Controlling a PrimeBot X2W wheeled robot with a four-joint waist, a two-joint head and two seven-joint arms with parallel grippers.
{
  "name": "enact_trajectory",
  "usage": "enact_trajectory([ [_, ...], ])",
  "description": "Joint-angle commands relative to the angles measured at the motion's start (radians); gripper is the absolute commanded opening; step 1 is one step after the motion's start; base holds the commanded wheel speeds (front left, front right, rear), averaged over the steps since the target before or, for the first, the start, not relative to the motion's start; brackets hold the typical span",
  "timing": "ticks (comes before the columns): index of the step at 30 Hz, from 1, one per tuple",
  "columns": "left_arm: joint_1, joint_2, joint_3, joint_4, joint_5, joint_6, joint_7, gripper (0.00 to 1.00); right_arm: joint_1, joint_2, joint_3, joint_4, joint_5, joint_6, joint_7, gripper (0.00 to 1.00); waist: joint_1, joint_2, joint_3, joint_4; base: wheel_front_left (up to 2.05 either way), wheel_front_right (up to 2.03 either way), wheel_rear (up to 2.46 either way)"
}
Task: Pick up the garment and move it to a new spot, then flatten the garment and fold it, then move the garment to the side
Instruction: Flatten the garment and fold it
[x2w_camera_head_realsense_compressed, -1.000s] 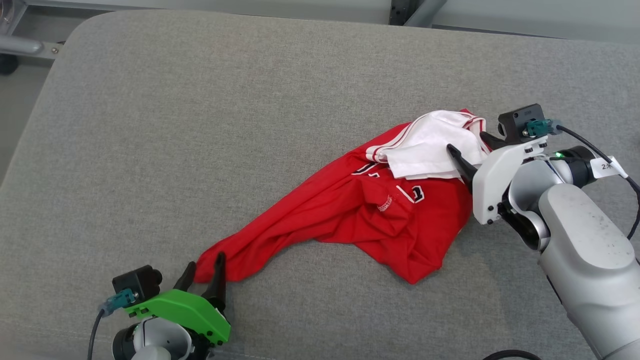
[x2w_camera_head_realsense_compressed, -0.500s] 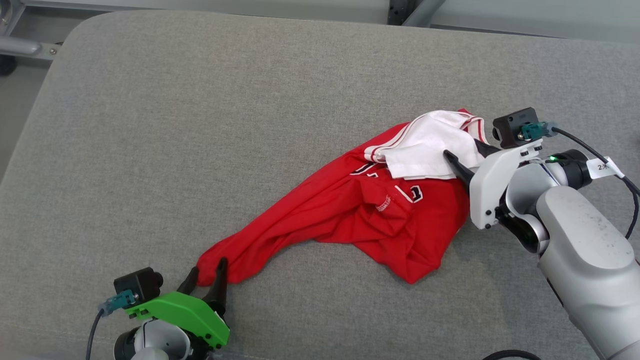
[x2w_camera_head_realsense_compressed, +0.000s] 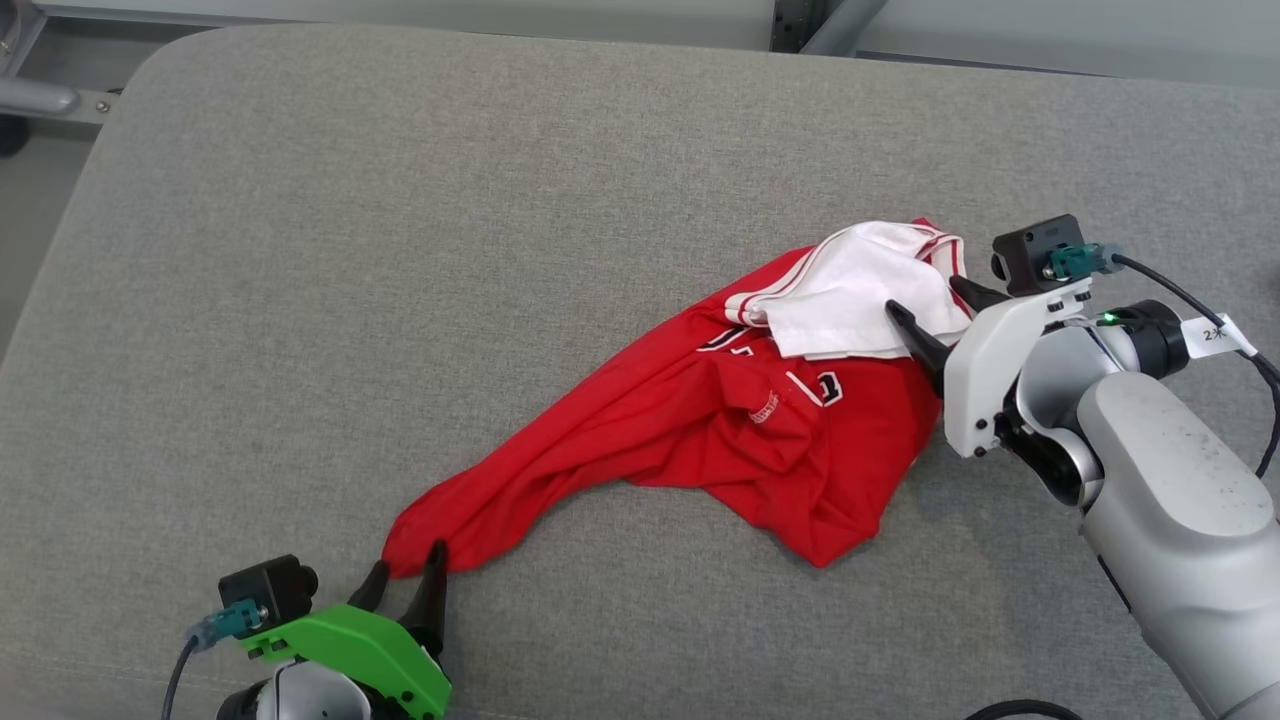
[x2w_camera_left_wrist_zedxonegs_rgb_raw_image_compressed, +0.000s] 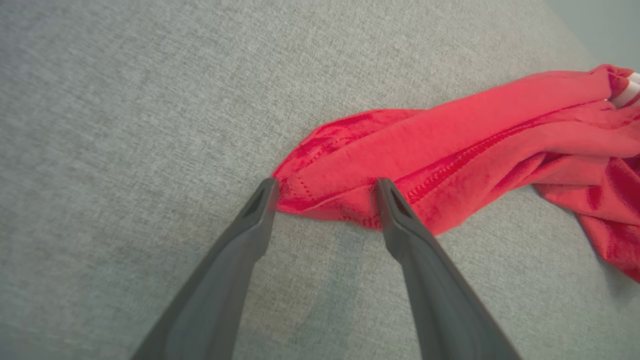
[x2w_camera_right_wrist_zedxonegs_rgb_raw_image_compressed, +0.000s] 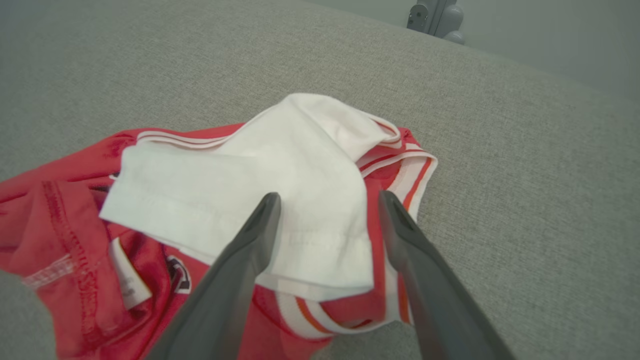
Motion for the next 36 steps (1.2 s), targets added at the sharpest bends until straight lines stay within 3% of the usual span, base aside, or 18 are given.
enact_trajectory([
  [1, 0.023, 0.010, -0.001, -0.007, -0.009, 0.008, 0.012, 1.00, 0.003, -0.004, 0.002, 0.000, 0.003, -0.001, -0.004, 1.00, 0.0000, 0.0000, -0.001, 0.001, 0.00, 0.00, 0.00],
  [6, 0.048, 0.014, -0.006, -0.061, -0.013, 0.026, 0.041, 1.00, 0.004, -0.004, 0.004, -0.008, 0.010, -0.001, 0.004, 1.00, 0.0000, 0.0000, 0.001, 0.005, 0.00, 0.00, 0.00],
  [7, 0.046, 0.014, -0.008, -0.065, -0.013, 0.027, 0.046, 1.00, 0.004, -0.003, 0.006, -0.008, 0.012, -0.001, 0.006, 0.95, 0.0000, 0.0000, 0.002, 0.006, 0.00, 0.00, 0.00],
  [8, 0.043, 0.012, -0.010, -0.065, -0.016, 0.028, 0.049, 1.00, 0.004, -0.003, 0.008, -0.009, 0.013, -0.001, 0.008, 0.82, 0.0000, 0.0000, 0.003, 0.006, 0.00, 0.00, 0.00],
  [15, -0.002, 0.000, -0.016, -0.025, -0.042, 0.019, 0.060, 1.00, -0.002, 0.003, 0.017, -0.011, 0.035, -0.001, 0.025, 0.27, 0.0000, 0.0000, 0.009, 0.002, 0.00, 0.00, 0.00],
  [16, -0.010, 0.004, -0.022, -0.011, -0.036, 0.013, 0.061, 1.00, -0.002, 0.003, 0.019, -0.011, 0.041, -0.001, 0.026, 0.05, 0.0000, 0.0000, 0.009, 0.001, 0.00, 0.00, 0.00],
  [17, -0.016, 0.004, -0.026, 0.000, -0.036, 0.010, 0.060, 1.00, -0.003, 0.003, 0.022, -0.013, 0.047, -0.001, 0.025, 0.00, 0.0000, 0.0000, 0.009, 0.000, 0.00, 0.00, 0.00],
  [18, -0.022, 0.004, -0.030, 0.009, -0.037, 0.003, 0.059, 0.49, -0.003, 0.003, 0.023, -0.014, 0.053, -0.001, 0.023, 0.00, 0.0000, 0.0000, 0.008, -0.002, 0.00, 0.00, 0.00],
  [19, -0.029, 0.005, -0.034, 0.019, -0.036, -0.005, 0.058, 0.18, -0.003, 0.003, 0.025, -0.015, 0.059, -0.001, 0.022, 0.00, 0.0000, 0.0000, 0.008, -0.004, 0.00, 0.00, 0.00],
  [20, -0.035, 0.005, -0.036, 0.025, -0.039, -0.014, 0.053, 0.00, -0.006, -0.001, 0.025, -0.018, 0.062, -0.001, 0.015, 0.00, 0.0000, 0.0000, 0.007, -0.006, 0.00, 0.00, 0.00],
  [27, -0.064, 0.010, -0.004, -0.054, -0.103, -0.061, 0.024, 0.00, -0.015, -0.021, -0.023, -0.093, 0.130, -0.001, -0.017, 0.00, 0.0000, 0.0000, -0.002, -0.028, 0.00, 0.00, 0.00],
  [32, -0.082, 0.036, 0.039, -0.264, -0.169, -0.072, 0.052, 0.00, -0.019, -0.066, -0.138, -0.232, 0.226, -0.001, -0.006, 0.00, 0.0000, 0.0000, 0.007, -0.058, 0.00, 0.00, 0.00],
  [36, -0.100, 0.067, 0.063, -0.472, -0.211, -0.051, 0.123, 0.00, -0.037, -0.092, -0.278, -0.348, 0.280, -0.001, 0.022, 0.00, 0.0000, 0.0000, 0.024, -0.081, 0.00, 0.00, 0.00],
])
